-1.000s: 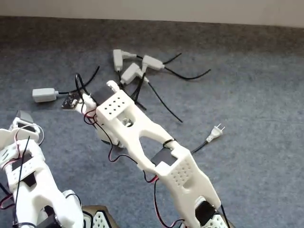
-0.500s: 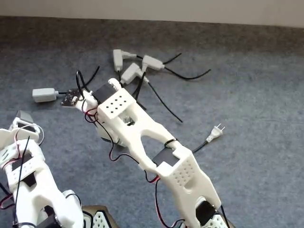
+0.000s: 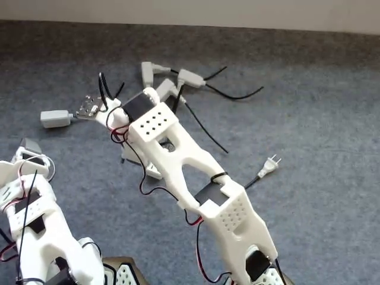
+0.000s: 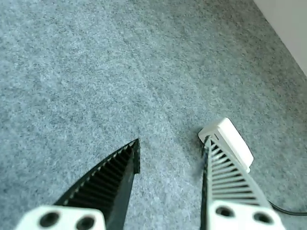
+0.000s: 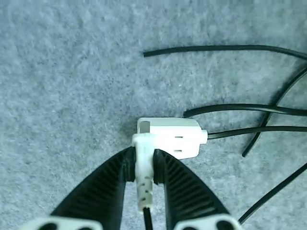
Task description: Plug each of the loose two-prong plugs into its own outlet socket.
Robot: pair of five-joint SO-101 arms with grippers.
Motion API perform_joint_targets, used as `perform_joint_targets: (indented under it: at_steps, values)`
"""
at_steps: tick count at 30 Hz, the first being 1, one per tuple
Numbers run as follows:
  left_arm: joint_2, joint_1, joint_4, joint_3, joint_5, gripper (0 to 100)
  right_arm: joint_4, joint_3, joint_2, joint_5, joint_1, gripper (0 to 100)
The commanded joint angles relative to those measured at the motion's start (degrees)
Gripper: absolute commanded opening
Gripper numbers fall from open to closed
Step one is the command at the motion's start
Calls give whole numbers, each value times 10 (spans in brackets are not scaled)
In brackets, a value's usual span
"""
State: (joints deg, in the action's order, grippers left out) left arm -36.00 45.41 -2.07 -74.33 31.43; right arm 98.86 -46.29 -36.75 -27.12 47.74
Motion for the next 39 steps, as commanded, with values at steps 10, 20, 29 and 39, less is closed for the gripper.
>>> perform_joint_targets:
  at_steps: [10,20,29,39]
  values:
    - [-4,-7,4,3,-1,220,22,-22,40,-13,-51,12]
    - [-2,-7,5,4,-1,220,20,57,41,-15,-51,12]
    - [-5,-7,5,-9,-2,222,20,38,39,-32,-32,12]
    - [-5,-7,5,-10,-2,222,12,39,38,-32,-28,12]
